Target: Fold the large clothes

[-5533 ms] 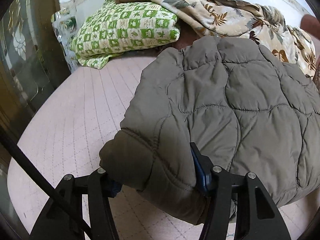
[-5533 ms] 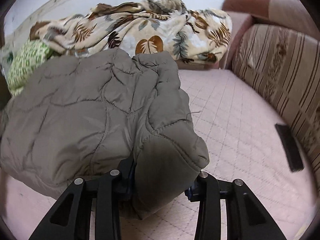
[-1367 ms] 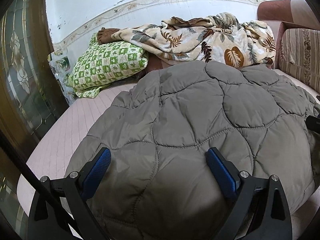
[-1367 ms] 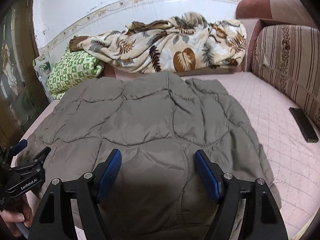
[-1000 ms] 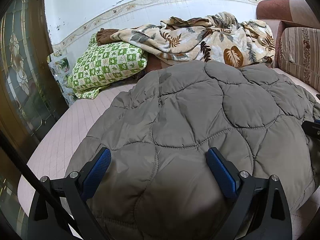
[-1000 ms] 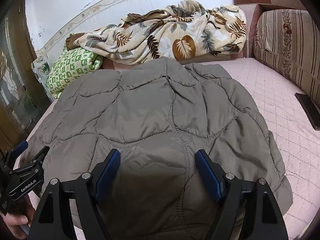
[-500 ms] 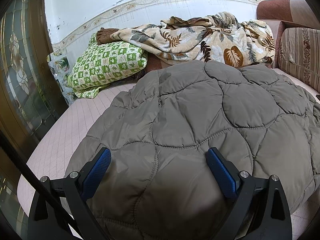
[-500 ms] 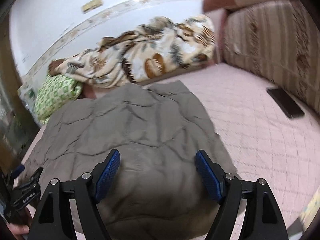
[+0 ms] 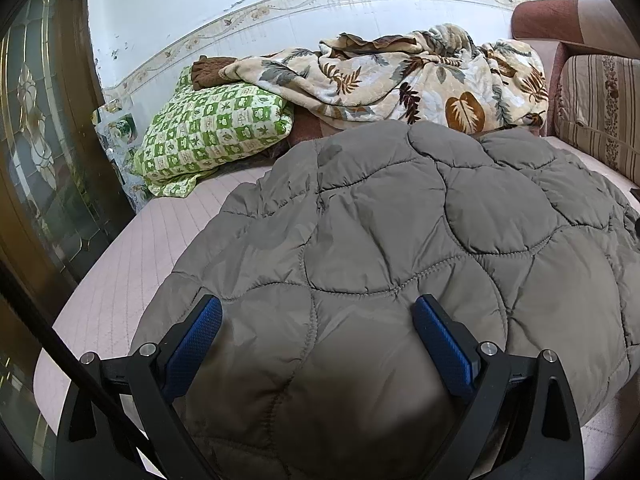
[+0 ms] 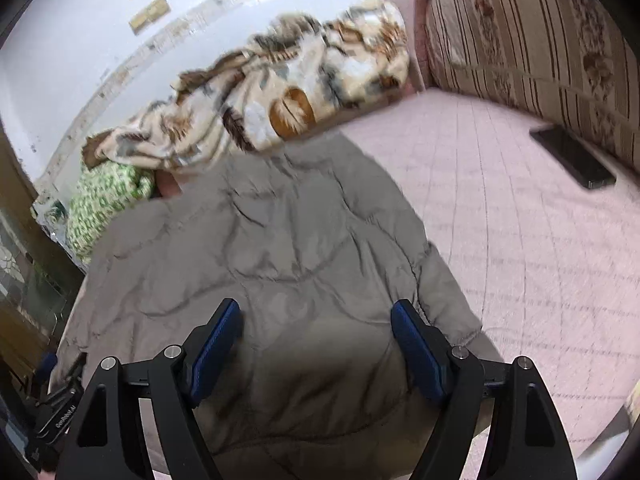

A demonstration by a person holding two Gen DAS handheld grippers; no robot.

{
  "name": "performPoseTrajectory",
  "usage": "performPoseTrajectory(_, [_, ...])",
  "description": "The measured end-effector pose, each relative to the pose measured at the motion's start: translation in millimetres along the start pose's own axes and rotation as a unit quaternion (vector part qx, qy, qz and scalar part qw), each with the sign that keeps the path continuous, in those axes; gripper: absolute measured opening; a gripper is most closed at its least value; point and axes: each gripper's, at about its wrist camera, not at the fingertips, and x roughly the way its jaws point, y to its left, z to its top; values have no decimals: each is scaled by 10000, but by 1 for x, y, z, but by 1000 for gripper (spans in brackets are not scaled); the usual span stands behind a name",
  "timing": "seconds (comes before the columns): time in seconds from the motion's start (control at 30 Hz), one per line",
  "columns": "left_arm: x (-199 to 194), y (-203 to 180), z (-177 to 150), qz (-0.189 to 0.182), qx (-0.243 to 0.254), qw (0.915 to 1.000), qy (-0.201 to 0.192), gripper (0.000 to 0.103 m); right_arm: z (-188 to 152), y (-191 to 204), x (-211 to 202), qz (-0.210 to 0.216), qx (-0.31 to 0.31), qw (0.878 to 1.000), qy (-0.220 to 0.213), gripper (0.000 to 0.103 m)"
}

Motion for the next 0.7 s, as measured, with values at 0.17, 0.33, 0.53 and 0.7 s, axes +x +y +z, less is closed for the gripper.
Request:
performPoseTrajectory(0.17, [-4,10,0,-20,-152,9998,-92,97,6,24,-8,0,-411,9982,-434,82])
performPoseTrajectory(0.33, [-3,39,-2,-8,-504,9987,-5,97,5,51,2,59,-744,9962,-456,82])
performPoseTrajectory(0.53, [6,61,-10,-142,-782,9964,292,97,-1,70,21,-52,-1001,9947,-216,82])
performPoseTrajectory(0.7, [8,59,-13,-159,-736,9965,358,97,-8,66,38,-114,-972,9951,134,84])
